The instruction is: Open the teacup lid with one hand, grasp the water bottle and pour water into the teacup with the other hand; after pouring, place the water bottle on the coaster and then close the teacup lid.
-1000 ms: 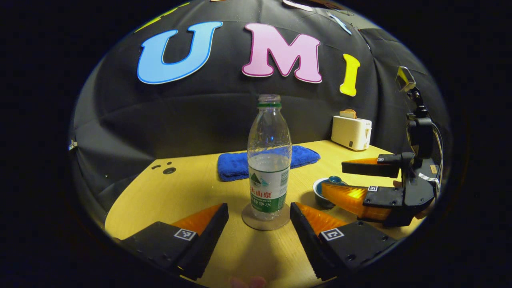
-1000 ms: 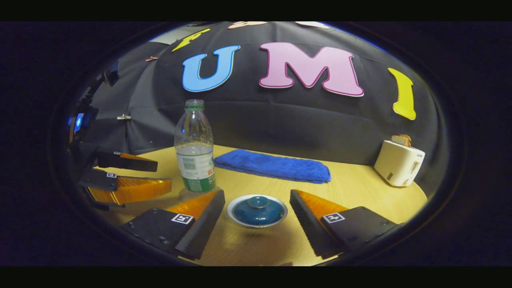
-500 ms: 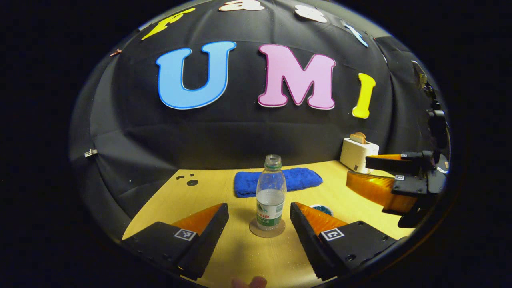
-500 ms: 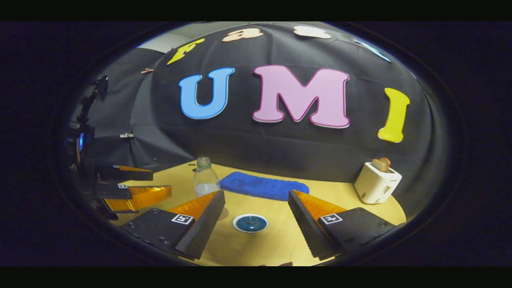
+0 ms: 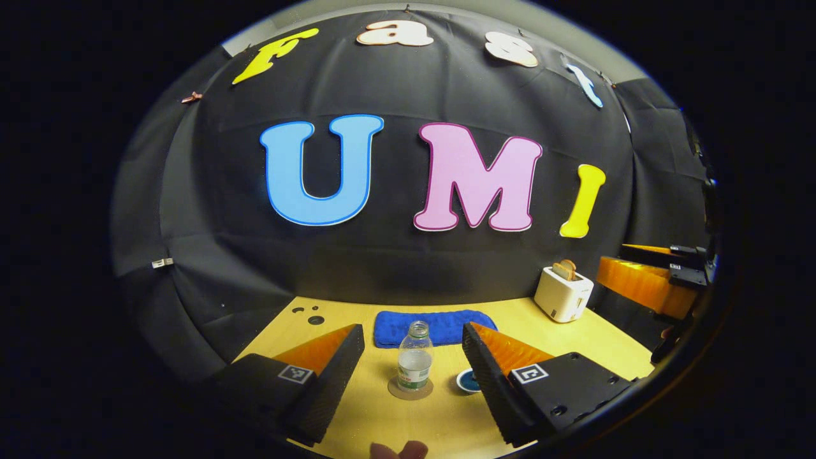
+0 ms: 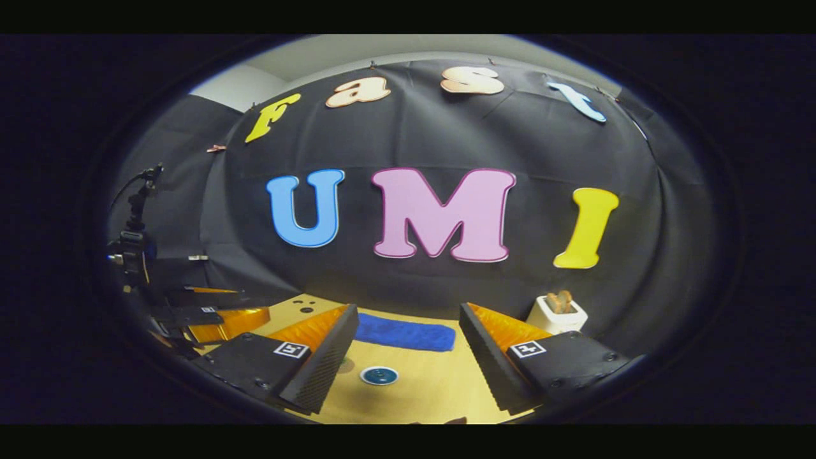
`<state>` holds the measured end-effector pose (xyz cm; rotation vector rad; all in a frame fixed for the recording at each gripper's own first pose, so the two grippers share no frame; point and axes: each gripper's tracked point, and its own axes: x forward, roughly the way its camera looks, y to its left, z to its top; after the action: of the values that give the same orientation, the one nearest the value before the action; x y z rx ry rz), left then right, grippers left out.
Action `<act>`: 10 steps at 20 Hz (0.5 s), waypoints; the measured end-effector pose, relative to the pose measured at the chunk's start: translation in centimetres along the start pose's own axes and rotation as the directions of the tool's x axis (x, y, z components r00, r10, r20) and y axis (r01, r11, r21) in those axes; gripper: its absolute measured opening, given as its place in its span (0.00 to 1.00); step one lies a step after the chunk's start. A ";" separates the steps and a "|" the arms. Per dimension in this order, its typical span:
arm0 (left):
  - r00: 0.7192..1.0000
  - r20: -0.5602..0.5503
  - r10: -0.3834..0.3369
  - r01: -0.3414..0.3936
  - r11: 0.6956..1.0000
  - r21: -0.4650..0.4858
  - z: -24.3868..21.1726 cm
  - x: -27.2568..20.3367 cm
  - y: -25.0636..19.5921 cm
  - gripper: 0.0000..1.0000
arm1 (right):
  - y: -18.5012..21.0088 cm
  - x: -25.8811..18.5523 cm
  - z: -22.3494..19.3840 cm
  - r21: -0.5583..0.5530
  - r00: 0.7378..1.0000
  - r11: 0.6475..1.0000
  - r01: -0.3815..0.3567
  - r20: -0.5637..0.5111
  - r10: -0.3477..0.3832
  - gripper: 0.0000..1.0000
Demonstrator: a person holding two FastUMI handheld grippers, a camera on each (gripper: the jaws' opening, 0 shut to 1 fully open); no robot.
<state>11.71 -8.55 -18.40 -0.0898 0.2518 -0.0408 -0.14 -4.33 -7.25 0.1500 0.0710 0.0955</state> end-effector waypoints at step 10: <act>0.999 0.042 -0.011 0.008 0.998 0.061 1.6 -0.1 -0.7 0.97 | -3.2 -2.5 0.9 -0.030 1.000 0.999 0.029 0.006 -0.029 0.98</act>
<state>11.99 -9.11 -16.73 -0.0314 0.2073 -0.0556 -2.27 -7.89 -6.73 0.1193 0.0663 0.0671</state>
